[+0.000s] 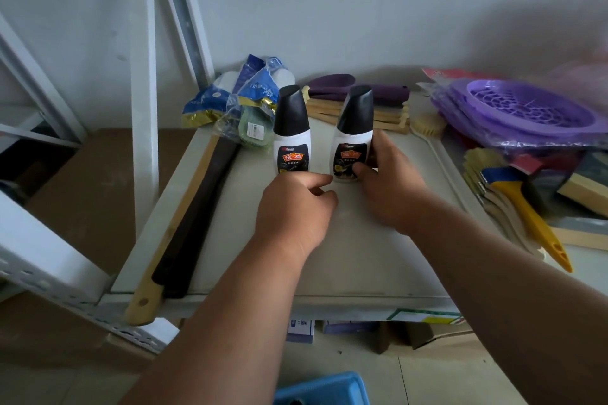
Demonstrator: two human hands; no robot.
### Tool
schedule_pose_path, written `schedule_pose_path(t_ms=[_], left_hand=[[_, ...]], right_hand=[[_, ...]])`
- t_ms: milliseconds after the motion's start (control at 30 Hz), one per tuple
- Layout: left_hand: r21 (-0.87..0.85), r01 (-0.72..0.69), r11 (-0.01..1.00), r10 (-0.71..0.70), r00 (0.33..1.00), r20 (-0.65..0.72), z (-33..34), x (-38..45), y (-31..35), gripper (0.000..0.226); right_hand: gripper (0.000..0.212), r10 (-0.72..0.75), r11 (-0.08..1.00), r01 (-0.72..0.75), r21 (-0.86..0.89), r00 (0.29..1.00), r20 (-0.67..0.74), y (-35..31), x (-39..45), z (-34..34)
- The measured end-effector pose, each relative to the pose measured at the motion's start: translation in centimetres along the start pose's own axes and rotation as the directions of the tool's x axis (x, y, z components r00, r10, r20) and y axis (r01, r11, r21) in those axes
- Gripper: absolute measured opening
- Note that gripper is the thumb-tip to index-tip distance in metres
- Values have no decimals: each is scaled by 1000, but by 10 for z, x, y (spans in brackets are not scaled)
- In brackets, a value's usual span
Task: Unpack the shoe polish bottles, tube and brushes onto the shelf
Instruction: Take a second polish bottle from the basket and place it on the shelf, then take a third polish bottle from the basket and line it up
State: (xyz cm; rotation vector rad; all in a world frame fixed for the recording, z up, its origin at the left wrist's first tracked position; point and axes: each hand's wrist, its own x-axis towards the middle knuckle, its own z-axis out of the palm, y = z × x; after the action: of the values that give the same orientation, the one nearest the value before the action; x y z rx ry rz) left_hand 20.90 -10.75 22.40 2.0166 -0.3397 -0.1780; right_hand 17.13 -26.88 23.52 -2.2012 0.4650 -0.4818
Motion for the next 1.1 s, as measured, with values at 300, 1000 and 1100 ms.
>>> schedule_pose_path(t_ms=[300,1000,1100], left_hand=[[-6,-2,1000,2,1000,-1,-1,-2,-1,30],[-198,258,946,-217,954,207,-72,-169,-11,30],[19,232,972,-227,923,312,-79,-189,-33,29]], right_hand=[[48,-18,1000,18,18,1000,24,-2,-7,0],[20,-17,995,-22,99,925,379,-51,-218,-31],[16,41,998,-57,11,830,556,-32,-247,-11]])
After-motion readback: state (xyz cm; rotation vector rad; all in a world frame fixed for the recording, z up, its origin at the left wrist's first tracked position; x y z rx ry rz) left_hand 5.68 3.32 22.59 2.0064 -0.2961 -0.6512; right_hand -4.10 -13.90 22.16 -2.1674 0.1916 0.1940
